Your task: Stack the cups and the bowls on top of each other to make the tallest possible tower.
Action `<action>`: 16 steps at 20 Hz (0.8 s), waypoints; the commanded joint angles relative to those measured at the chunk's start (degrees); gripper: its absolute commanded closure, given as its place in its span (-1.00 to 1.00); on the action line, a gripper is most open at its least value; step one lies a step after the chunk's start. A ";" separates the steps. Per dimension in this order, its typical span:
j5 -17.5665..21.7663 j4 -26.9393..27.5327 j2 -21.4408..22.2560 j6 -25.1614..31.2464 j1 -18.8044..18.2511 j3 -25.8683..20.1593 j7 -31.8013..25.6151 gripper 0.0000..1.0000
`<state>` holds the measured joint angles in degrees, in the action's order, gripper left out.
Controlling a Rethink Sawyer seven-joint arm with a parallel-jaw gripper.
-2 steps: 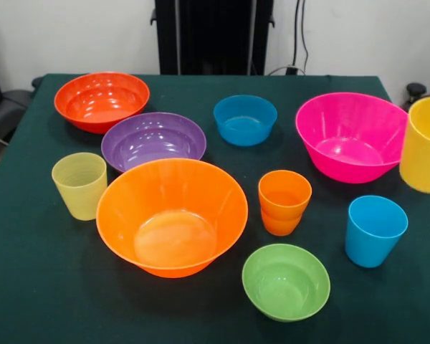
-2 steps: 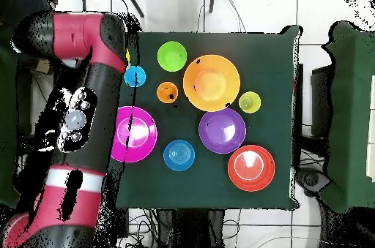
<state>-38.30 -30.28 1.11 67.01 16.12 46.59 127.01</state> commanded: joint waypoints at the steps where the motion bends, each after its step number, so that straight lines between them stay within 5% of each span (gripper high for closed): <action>1: -20.40 29.36 -12.22 12.26 -8.04 20.67 14.85 1.00; 10: -70.17 30.43 -11.79 12.42 -14.80 70.46 9.07 1.00; 16: -95.98 29.03 -8.35 17.57 -16.79 95.78 5.34 1.00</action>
<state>-113.26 -7.65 -9.31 73.66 0.46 110.34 129.60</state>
